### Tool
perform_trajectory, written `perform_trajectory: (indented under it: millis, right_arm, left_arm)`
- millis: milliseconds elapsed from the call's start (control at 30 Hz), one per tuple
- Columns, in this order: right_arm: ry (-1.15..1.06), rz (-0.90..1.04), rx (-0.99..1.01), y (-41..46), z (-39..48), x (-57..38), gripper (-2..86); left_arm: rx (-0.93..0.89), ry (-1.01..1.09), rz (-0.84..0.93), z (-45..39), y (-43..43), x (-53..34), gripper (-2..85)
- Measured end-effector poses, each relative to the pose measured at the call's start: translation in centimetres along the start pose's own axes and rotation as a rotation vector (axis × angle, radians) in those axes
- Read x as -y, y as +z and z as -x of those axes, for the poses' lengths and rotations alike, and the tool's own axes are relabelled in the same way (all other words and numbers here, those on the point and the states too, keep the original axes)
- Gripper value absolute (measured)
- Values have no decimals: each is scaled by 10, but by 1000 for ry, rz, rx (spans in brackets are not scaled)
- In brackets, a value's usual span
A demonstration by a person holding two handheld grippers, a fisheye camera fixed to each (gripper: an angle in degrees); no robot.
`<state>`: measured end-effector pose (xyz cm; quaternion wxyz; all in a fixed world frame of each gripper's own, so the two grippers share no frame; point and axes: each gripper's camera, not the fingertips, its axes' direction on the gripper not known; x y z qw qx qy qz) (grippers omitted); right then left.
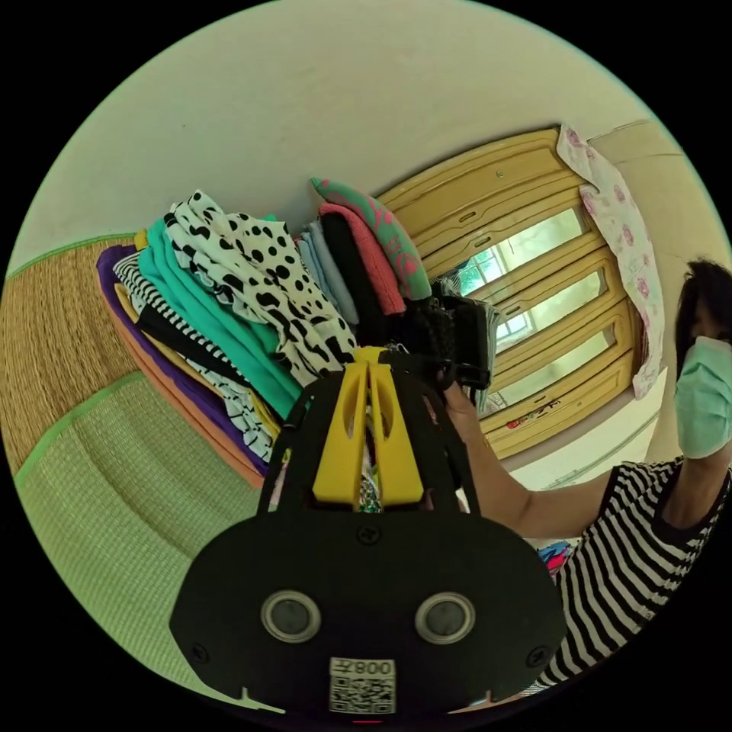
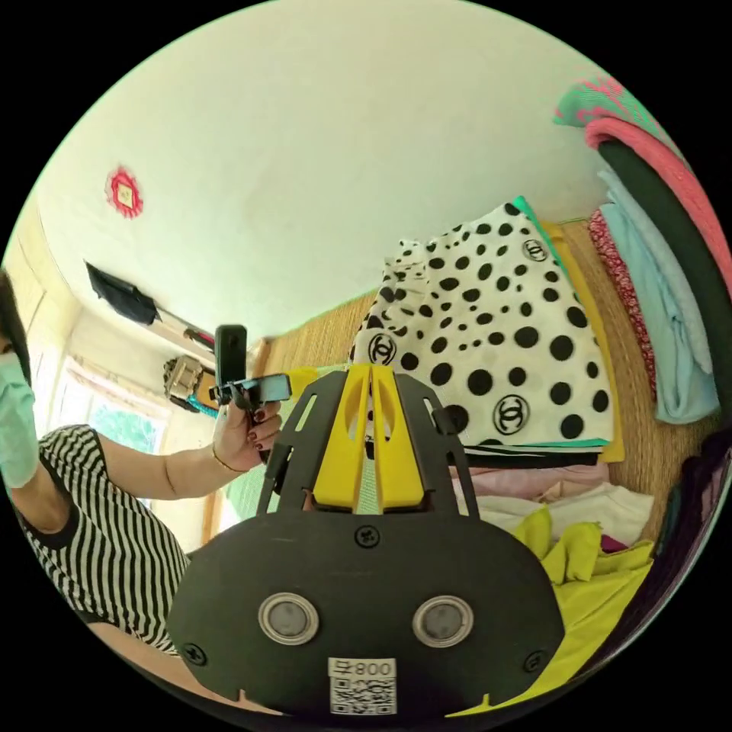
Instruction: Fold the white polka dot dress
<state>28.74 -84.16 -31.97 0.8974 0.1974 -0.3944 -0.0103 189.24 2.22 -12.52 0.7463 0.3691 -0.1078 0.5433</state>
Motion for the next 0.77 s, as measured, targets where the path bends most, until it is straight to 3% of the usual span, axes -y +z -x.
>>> perform_trajectory:
  millis: [133,267,500,633,767]
  right_arm:
    - [-24,116,-148,72,50,-2,0]
    - [-22,64,-166,68,89,-10,0]
    - [-31,-60,-383,58,189,-39,1]
    - [-6,-189,-427,50,255,-85,1]
    - [-25,-185,-365,78,314,-127,1]
  left_arm:
    - [155,-27,98,3,18,0,1]
    - [57,-83,40,1,7,-23,1]
    - [55,-20,28,-40,-16,-68,1]
    - [79,38,83,-76,-40,-132,2]
    - [126,14,255,-97,-50,-229,2]
